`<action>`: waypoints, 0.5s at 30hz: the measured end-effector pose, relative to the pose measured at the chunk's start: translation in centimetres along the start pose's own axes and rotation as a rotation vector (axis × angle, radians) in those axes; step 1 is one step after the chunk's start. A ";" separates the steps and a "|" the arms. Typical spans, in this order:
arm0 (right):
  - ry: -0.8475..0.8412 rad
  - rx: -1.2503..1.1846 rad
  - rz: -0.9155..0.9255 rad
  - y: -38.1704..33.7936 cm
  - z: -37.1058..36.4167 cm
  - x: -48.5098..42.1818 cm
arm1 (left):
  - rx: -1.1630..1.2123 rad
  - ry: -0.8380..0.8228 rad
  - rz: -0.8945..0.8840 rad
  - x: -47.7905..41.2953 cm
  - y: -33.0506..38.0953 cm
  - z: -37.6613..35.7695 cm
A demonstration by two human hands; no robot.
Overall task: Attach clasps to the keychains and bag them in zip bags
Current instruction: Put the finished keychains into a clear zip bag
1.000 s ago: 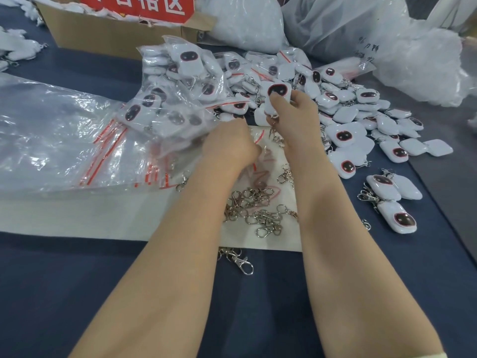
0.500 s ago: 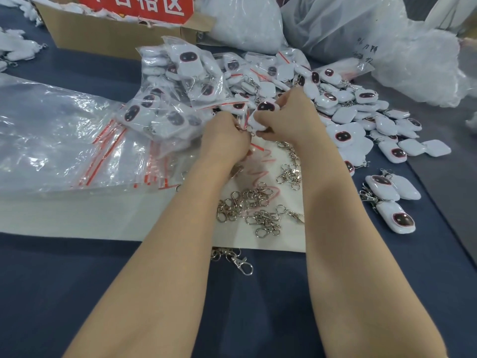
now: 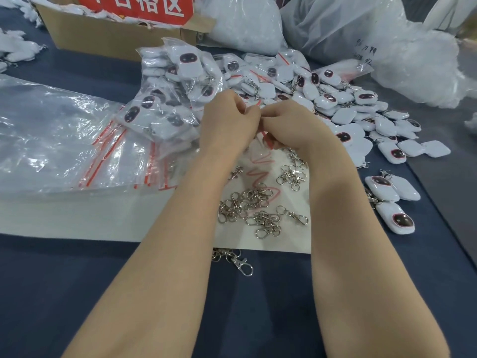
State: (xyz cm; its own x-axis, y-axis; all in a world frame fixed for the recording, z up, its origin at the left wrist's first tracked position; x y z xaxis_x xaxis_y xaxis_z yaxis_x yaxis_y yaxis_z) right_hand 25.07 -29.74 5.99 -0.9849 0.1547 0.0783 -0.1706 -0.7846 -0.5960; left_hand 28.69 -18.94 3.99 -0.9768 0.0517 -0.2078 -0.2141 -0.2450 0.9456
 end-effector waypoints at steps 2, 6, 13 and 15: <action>-0.045 -0.012 -0.018 0.3 0.6 0.4 | -0.038 -0.024 -0.017 0.1 0.1 0.1; 0.287 0.159 -0.206 2.3 2.9 0.2 | -0.190 -0.047 -0.100 0.2 -0.6 -0.4; 0.059 0.448 -0.296 2.9 2.6 0.5 | -0.419 -0.210 -0.182 0.8 -3.0 -2.6; 0.085 0.418 -0.256 2.9 2.7 0.3 | -0.470 -0.195 -0.195 0.8 -3.2 -2.6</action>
State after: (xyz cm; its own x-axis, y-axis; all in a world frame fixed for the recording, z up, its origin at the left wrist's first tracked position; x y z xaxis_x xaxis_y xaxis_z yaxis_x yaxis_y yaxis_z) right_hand 24.24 -33.59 6.41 -0.9069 0.4081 0.1048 -0.4211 -0.8861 -0.1938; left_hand 28.62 -20.64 0.19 -0.9110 0.3068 -0.2756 -0.4109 -0.6174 0.6708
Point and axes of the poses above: each hand's wrist, its own x-axis away from the middle knuckle, its own z-axis out of the back of the hand, y = z × x, the point moved 2 cm from there along -x, towards the middle knuckle, and after that the axes turned 13 degrees about x, right-handed, at the moved point
